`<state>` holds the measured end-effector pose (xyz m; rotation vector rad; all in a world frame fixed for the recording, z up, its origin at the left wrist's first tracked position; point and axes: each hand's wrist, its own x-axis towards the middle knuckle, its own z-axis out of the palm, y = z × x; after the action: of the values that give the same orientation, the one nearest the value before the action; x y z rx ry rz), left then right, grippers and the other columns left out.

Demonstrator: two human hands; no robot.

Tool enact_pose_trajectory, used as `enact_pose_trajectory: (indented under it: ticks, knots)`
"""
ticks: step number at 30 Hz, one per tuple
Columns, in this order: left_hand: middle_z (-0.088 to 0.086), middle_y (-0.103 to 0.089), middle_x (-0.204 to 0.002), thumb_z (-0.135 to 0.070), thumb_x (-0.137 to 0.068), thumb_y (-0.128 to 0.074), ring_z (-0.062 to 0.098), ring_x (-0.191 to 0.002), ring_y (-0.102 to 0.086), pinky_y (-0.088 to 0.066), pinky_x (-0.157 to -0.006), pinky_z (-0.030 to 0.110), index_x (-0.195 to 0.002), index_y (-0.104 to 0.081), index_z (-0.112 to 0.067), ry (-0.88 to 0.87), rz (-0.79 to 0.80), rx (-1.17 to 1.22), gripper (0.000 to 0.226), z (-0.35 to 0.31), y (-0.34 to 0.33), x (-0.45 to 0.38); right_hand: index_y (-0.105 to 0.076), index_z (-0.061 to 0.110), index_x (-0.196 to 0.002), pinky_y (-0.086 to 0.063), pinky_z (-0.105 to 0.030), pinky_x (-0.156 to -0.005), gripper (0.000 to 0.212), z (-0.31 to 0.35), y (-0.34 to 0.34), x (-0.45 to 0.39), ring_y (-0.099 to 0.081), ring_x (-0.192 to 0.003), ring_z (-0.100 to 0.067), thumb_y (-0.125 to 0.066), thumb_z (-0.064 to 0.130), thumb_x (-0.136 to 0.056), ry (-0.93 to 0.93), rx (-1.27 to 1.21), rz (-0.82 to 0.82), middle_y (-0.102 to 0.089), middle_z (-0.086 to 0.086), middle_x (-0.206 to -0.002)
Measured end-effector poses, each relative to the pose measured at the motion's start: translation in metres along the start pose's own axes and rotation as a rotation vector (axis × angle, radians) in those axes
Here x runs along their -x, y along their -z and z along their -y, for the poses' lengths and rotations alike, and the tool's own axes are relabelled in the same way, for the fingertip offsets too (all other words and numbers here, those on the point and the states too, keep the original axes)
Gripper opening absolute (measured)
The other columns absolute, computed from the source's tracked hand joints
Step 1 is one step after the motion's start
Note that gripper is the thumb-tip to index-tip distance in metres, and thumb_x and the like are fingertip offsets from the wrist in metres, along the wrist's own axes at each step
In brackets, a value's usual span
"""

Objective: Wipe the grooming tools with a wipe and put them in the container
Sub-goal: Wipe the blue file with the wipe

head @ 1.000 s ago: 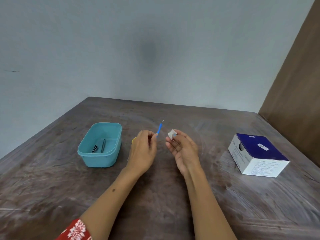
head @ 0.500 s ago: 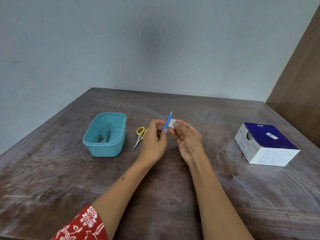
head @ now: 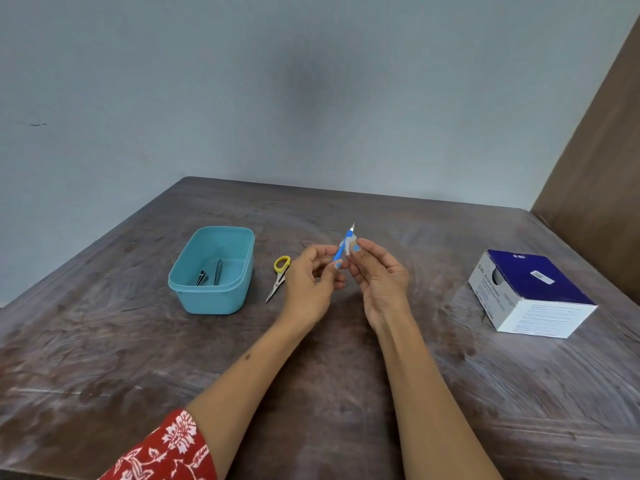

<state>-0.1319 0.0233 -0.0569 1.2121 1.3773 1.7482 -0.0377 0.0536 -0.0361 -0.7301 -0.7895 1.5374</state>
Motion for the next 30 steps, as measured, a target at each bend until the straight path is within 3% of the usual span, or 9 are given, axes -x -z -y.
enact_pose_trajectory:
  ticks: [4, 9, 14, 18, 22, 30]
  knots:
    - [0.004, -0.07, -0.084, -0.002, -0.088, -0.057, 0.013, -0.062, -0.065, -0.058, -0.065, 0.03, -0.094, -0.059, -0.015, 0.014, 0.01, 0.019, 0.014, 0.0007, -0.0009, 0.0004, -0.064, 0.006, -0.086, -0.054, -0.018, -0.057, 0.013, -0.0003, -0.0002, 0.0003, -0.065, -0.055, -0.01, -0.062, -0.006, -0.082, 0.004, -0.021, 0.047, -0.073, -0.002, -0.068]
    - [0.001, -0.071, -0.084, -0.004, -0.088, -0.059, 0.01, -0.065, -0.067, -0.057, -0.064, 0.025, -0.093, -0.061, -0.02, 0.028, 0.048, 0.011, 0.017, -0.001, 0.0017, 0.0012, -0.067, 0.01, -0.089, -0.053, -0.024, -0.069, 0.015, -0.0031, 0.001, -0.0028, -0.066, -0.064, -0.01, -0.064, -0.003, -0.082, 0.011, 0.105, 0.067, -0.074, 0.002, -0.072]
    - [0.009, -0.069, -0.086, -0.005, -0.086, -0.062, 0.012, -0.065, -0.067, -0.058, -0.064, 0.026, -0.1, -0.064, -0.014, 0.047, 0.069, 0.005, 0.017, -0.0016, 0.0038, 0.0008, -0.071, 0.016, -0.085, -0.046, -0.031, -0.08, 0.015, -0.0022, 0.0028, -0.0048, -0.063, -0.081, -0.017, -0.069, 0.002, -0.079, 0.037, 0.209, 0.032, -0.074, 0.004, -0.076]
    - [0.013, -0.066, -0.08, -0.003, -0.083, -0.065, 0.005, -0.062, -0.063, -0.057, -0.064, 0.02, -0.105, -0.065, 0.001, 0.097, 0.106, 0.003, 0.023, -0.0018, 0.0017, 0.0013, -0.071, 0.015, -0.08, -0.049, -0.022, -0.07, 0.015, 0.0013, 0.0021, -0.0057, -0.064, -0.072, -0.01, -0.071, 0.001, -0.076, 0.088, 0.164, -0.059, -0.073, 0.006, -0.07]
    - [0.01, -0.068, -0.078, -0.001, -0.082, -0.065, 0.006, -0.064, -0.067, -0.057, -0.064, 0.021, -0.104, -0.066, 0.004, 0.12, 0.161, -0.008, 0.023, -0.0031, 0.0035, 0.0022, -0.07, 0.01, -0.083, -0.049, -0.011, -0.06, 0.013, 0.0042, 0.0037, -0.0059, -0.065, -0.064, 0.001, -0.071, 0.0, -0.075, 0.112, 0.152, -0.077, -0.072, 0.009, -0.066]
    - [0.004, -0.07, -0.07, 0.001, -0.081, -0.064, 0.011, -0.062, -0.068, -0.059, -0.064, 0.028, -0.096, -0.068, 0.001, 0.216, 0.157, 0.094, 0.015, -0.005, 0.0071, 0.001, -0.071, 0.007, -0.084, -0.051, -0.013, -0.062, 0.012, 0.0029, 0.0051, -0.0041, -0.065, -0.063, 0.0, -0.073, 0.001, -0.074, 0.112, 0.266, -0.026, -0.072, 0.007, -0.067]
